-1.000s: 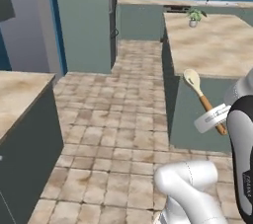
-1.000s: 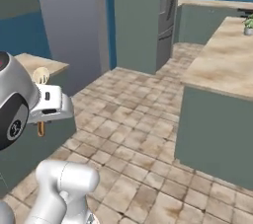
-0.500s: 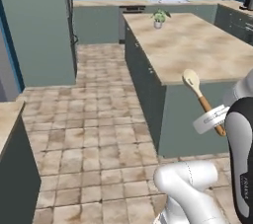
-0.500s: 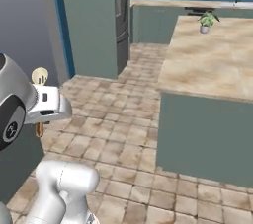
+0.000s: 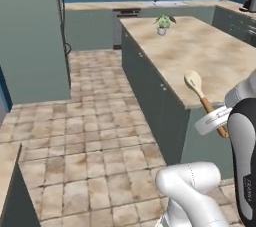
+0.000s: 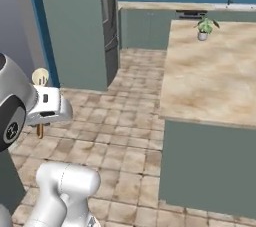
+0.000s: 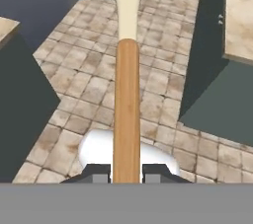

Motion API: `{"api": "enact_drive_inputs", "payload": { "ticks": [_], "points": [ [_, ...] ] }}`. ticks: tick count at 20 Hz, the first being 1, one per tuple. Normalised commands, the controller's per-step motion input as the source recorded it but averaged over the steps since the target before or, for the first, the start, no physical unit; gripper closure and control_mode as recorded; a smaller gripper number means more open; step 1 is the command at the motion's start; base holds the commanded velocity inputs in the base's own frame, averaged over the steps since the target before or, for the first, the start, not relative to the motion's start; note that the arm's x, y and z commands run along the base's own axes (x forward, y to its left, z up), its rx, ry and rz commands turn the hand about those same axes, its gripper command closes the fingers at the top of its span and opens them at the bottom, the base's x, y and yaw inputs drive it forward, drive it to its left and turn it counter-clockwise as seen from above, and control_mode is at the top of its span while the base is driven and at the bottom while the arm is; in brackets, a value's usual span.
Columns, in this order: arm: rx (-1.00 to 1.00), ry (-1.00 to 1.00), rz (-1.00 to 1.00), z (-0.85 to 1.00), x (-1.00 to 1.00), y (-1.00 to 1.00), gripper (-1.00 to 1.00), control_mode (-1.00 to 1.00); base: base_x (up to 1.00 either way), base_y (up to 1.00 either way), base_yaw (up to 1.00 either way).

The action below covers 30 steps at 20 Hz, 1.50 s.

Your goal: Organize the utensils by type. Pick up the wooden spoons from the counter and place them in the open cabinet. Then pick up the metallic utensils from the counter and place them in the open drawer.

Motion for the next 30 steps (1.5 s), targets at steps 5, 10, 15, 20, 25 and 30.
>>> {"api": "enact_drive_inputs", "payload": {
  "ticks": [5,10,15,20,25,30],
  "points": [
    [0.00,0.00,0.00,0.00,0.00,0.00,1.00,1.00,1.00,0.43,-0.14],
    [0.00,0.00,0.00,0.00,0.00,0.00,1.00,1.00,1.00,0.09,-0.20],
    [0.00,0.00,0.00,0.00,0.00,0.00,1.00,1.00,1.00,0.19,-0.19],
    [0.00,0.00,0.00,0.00,0.00,0.00,1.00,1.00,1.00,0.42,-0.14],
    [0.00,0.00,0.00,0.00,0.00,0.00,1.00,1.00,1.00,0.43,-0.15],
    [0.00,0.00,0.00,0.00,0.00,0.00,1.00,1.00,1.00,0.46,-0.15]
  ]
}}
